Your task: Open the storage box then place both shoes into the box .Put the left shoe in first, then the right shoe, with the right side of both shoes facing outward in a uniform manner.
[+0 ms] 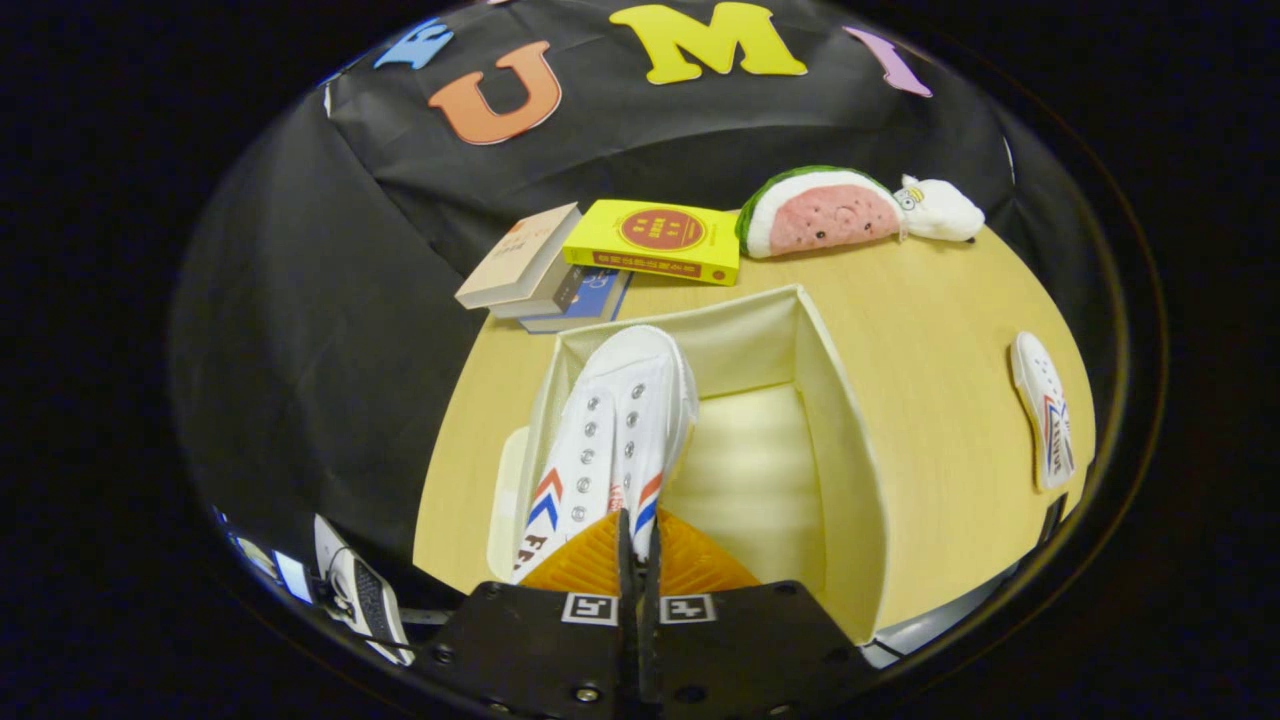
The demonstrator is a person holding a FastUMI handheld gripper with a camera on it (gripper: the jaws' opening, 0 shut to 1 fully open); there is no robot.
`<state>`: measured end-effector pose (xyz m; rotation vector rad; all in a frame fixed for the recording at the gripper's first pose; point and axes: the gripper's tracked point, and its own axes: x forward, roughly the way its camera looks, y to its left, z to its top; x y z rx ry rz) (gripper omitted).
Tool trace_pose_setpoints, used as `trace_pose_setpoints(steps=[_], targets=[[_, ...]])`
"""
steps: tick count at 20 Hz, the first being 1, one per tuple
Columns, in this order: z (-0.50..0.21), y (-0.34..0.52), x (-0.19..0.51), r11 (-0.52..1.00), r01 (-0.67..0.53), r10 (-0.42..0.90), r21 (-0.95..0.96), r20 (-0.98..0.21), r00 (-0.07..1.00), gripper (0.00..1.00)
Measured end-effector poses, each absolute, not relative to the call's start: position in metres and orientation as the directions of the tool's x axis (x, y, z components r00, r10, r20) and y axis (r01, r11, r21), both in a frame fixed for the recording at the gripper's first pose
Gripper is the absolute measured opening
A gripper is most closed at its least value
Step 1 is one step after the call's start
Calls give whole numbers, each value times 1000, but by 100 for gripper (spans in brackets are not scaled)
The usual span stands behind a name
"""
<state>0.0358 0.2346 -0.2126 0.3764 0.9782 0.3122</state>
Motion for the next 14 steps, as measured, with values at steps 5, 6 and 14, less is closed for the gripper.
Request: trace_pose_setpoints(steps=[5, 6, 14], targets=[[-204, 249, 40, 871, -146, 470, 470, -708, 527, 14], [-204, 251, 45, 870, -170, 476, 463, -698, 535, 23], [-155, 197, 49, 892, -263, 442, 366, -590, 676, 96]])
